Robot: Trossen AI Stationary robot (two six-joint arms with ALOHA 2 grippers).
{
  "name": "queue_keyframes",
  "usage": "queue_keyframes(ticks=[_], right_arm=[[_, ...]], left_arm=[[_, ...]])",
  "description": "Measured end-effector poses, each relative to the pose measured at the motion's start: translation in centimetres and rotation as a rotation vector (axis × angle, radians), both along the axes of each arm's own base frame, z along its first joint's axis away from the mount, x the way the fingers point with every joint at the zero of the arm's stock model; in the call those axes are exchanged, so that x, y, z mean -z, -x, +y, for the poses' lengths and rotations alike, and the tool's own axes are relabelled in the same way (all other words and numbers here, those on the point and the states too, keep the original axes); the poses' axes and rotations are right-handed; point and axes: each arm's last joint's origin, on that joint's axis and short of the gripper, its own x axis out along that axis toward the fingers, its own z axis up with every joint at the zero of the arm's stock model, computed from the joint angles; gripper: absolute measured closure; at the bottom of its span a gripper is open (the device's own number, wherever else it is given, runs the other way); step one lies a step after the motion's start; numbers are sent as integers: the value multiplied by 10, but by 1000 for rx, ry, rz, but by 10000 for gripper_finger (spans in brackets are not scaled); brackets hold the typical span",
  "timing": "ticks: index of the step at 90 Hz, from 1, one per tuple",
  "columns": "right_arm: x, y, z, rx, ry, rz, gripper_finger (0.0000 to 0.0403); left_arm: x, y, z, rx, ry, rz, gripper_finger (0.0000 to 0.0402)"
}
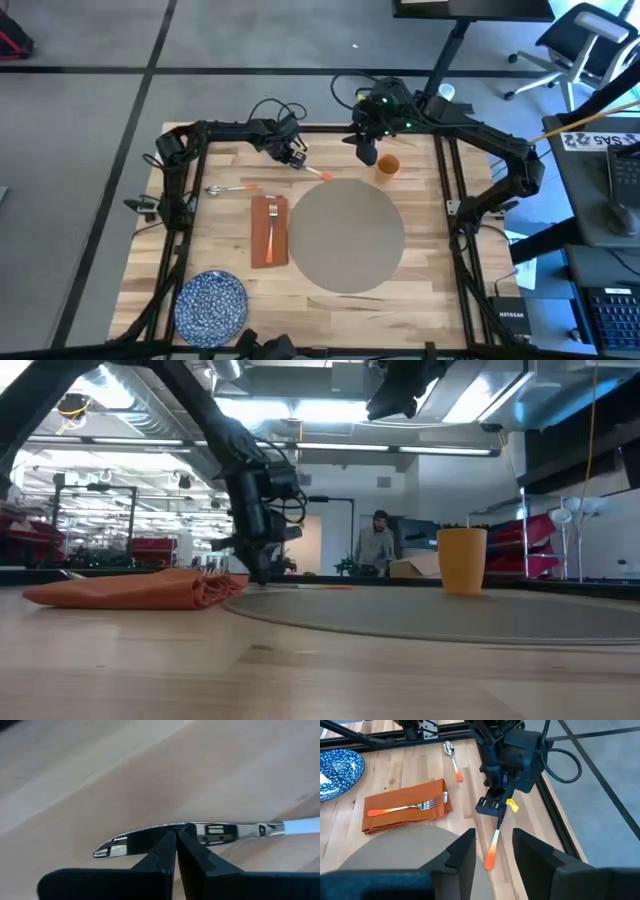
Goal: Set table place
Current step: Put the orange knife on the gray mat
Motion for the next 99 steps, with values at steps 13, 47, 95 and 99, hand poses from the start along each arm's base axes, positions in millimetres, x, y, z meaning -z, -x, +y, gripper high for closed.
queue_keyframes(ticks=[13, 47, 95, 99], right_arm=[[8, 0, 0, -2, -32, 64, 288], [63, -26, -13, -12, -160, 290, 288], [151, -88, -3, -137, -133, 458, 288], [154, -92, -3, -126, -119, 452, 288]], left_arm=[[0, -8, -6, 24, -14, -37, 401], [0, -14, -12, 45, 1, -65, 401], [0, -16, -11, 54, 0, -93, 401], [0, -16, -11, 55, 1, -93, 401]])
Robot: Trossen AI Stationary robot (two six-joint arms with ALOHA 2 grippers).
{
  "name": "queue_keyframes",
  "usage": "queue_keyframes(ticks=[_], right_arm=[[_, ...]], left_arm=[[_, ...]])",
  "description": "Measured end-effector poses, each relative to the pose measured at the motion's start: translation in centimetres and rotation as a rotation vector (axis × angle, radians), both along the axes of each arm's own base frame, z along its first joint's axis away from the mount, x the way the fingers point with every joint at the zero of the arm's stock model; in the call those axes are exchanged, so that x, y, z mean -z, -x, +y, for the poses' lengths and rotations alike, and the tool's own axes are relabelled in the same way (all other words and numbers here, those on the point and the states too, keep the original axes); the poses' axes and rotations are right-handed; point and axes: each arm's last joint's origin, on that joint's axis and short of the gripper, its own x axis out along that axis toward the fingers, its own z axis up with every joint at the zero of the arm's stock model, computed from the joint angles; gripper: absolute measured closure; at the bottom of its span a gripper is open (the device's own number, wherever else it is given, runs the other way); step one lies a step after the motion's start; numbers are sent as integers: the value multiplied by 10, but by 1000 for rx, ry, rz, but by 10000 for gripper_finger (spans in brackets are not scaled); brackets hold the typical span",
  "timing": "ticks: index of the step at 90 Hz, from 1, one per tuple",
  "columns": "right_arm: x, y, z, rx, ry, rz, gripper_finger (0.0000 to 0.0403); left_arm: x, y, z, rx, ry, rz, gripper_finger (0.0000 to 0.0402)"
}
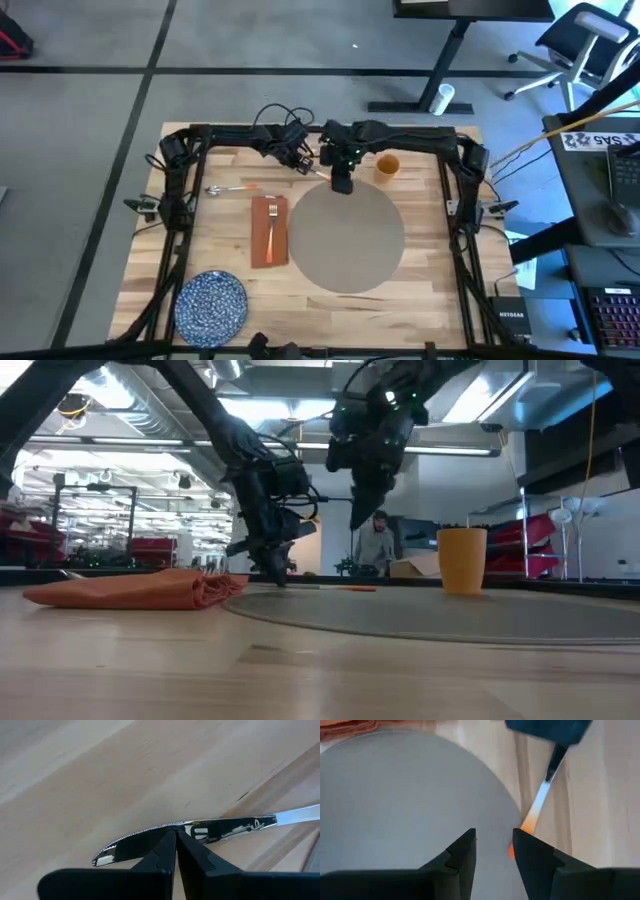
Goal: Set table place
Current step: Put the orange knife on the gray mat
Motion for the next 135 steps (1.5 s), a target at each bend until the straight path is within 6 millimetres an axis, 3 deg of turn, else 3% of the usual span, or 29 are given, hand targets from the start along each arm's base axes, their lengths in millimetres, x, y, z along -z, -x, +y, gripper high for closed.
queue_keyframes(ticks=[13, 50, 68, 91, 112, 135], right_arm=[[10, -5, -2, 64, 0, 16, 288], [9, -4, -1, 78, -1, 29, 288], [8, -10, -7, 129, 4, -62, 288], [33, -1, -7, 175, -3, -26, 288], [60, 15, 0, 184, -35, 69, 288], [64, 15, 1, 158, -45, 53, 287]], left_arm=[[0, 0, 0, 7, -2, 2, 401], [-1, 6, 8, 3, 14, -9, 401], [-1, 11, 15, -30, 33, -21, 401], [-1, 10, 15, -20, 46, -36, 401], [-1, 1, 2, 22, 50, -40, 401], [-2, -7, -10, 46, 52, -46, 401]])
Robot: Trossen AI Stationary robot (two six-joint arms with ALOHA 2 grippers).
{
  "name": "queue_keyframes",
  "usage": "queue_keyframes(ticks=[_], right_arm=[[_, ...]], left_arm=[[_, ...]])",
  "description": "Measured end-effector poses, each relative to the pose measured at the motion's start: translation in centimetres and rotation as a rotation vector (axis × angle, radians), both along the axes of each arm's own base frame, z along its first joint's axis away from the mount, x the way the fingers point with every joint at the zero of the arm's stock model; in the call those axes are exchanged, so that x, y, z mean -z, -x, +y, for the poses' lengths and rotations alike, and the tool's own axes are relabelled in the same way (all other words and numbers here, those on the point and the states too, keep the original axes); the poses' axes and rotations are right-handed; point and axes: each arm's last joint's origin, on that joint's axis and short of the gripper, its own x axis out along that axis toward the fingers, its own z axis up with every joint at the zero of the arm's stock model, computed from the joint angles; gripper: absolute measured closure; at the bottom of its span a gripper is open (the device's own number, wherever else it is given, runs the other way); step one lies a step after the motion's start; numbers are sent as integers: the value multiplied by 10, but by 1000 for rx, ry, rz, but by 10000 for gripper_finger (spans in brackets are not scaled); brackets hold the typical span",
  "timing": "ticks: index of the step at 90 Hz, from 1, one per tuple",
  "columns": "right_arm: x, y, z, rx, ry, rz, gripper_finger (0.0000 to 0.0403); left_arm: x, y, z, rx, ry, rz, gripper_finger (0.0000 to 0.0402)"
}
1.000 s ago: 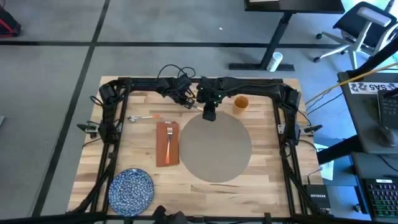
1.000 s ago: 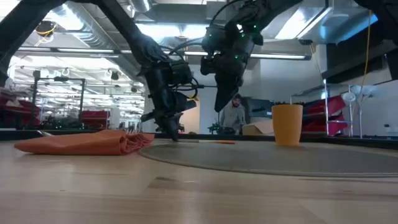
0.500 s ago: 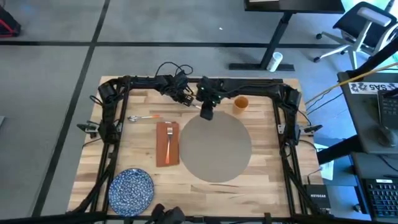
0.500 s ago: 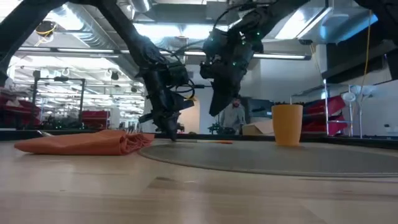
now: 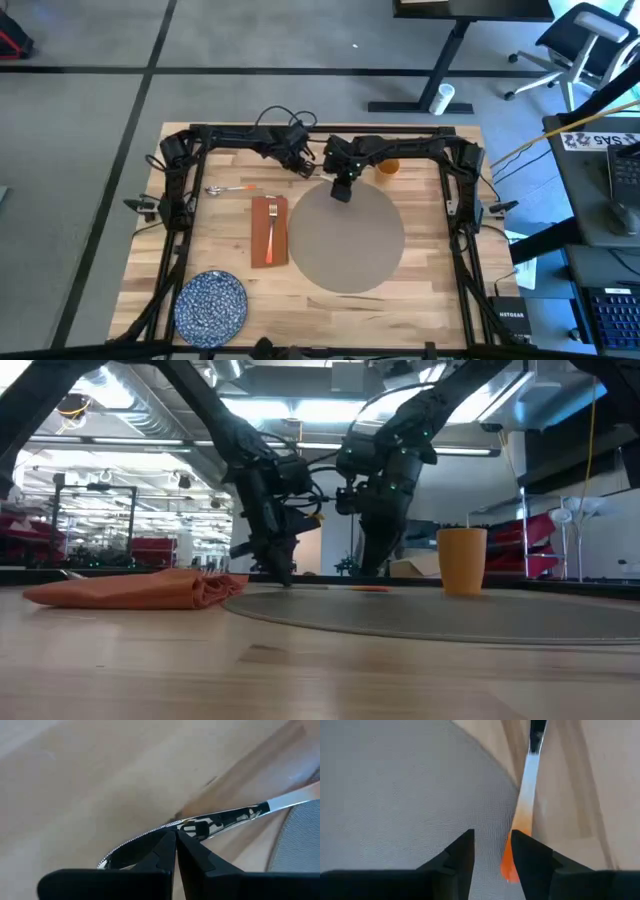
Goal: Set table place
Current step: Put the orange knife on the gray mat
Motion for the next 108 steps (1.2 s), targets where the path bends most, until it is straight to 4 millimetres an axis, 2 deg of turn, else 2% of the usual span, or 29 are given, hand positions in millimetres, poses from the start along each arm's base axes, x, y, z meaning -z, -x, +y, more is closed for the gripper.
queue_keyframes(ticks=[22, 48, 59, 68, 81, 98, 108], right_arm=[[-1, -2, -1, -2, 8, -25, 279], [-1, -2, -4, 55, 90, -1, 182], [0, -1, -6, 81, 159, 36, 166], [5, -2, -6, 76, 143, 48, 172], [24, -4, -5, 59, 76, 86, 197], [30, -5, -5, 74, 49, 94, 234], [31, -5, -5, 96, 54, 101, 269]], left_arm=[[0, -2, -3, -5, 6, -2, 402], [0, -4, -6, 2, 7, -3, 402], [-1, -4, -6, 2, 6, -6, 402], [-1, -5, -6, 2, 0, -15, 402], [-1, -5, -6, 2, 0, -17, 402], [-1, -5, -6, 2, 0, -16, 402], [-1, -5, -6, 2, 0, -16, 402]])
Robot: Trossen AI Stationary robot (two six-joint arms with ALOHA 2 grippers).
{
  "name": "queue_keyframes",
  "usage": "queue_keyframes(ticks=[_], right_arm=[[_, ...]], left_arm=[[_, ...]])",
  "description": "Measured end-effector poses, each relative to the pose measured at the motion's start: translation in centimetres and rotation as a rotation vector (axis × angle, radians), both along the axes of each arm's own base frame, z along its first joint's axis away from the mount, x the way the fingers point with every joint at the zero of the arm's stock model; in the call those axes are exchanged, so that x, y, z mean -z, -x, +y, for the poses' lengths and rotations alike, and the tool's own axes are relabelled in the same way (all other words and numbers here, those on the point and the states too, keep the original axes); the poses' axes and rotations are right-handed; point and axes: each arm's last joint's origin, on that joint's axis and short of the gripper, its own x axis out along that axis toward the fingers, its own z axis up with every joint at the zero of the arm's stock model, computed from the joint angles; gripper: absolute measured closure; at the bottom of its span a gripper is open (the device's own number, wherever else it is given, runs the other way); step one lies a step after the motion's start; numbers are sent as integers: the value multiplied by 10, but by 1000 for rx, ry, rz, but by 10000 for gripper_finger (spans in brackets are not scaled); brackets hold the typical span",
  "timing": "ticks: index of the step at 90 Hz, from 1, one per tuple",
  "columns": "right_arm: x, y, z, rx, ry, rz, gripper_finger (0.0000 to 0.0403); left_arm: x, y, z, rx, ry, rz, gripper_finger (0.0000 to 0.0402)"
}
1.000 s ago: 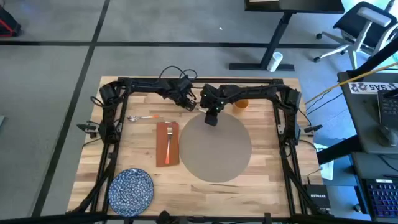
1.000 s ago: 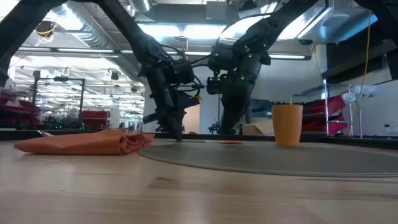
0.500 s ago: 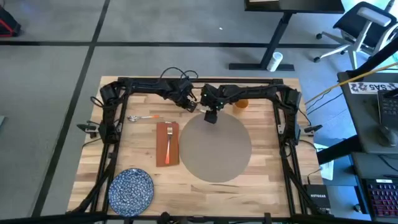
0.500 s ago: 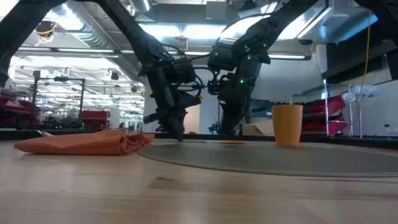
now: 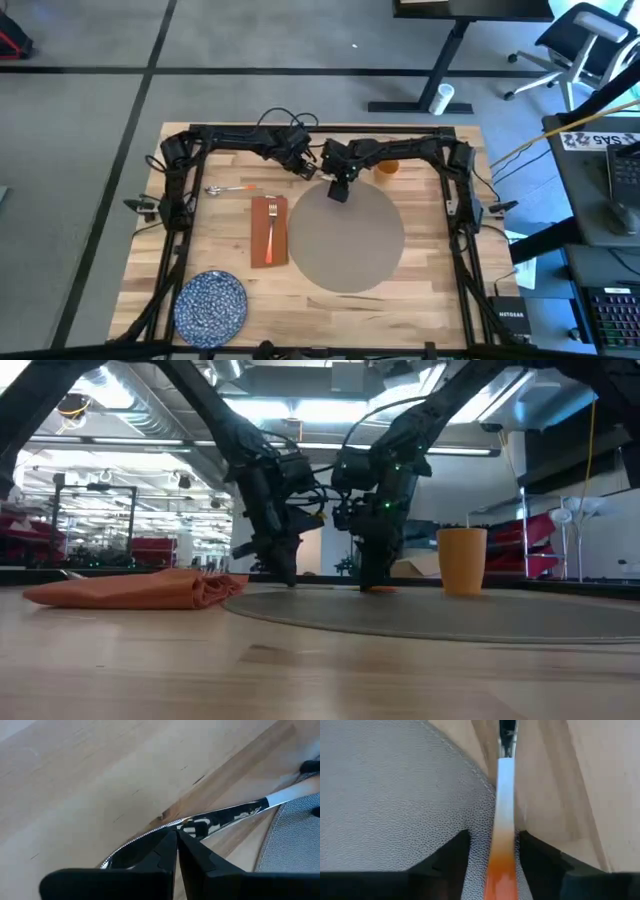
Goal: Set table place
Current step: Put the orange knife on the gray mat
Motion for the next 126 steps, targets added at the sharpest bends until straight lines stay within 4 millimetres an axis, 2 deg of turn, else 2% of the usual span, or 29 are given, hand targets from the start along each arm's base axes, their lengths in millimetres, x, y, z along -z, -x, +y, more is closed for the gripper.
queue_keyframes(ticks=[24, 43, 65, 94, 106, 126], right_arm=[[1, 2, 0, 8, -17, 13, 392], [1, 2, 1, 9, -36, 14, 402], [1, 1, 3, 6, -95, -11, 403], [-5, 1, 4, -4, -110, -42, 398], [-5, 0, 4, -14, -121, -54, 374], [-5, 0, 5, -18, -124, -58, 309]], left_arm=[[-1, 0, 0, 0, -1, -2, 402], [-11, 2, -1, 1, -15, -21, 402], [-27, 5, 1, -5, -45, -59, 402], [-29, 5, 1, -1, -51, -65, 402], [-29, 5, 1, 2, -52, -65, 402], [-29, 5, 1, 4, -54, -64, 402]])
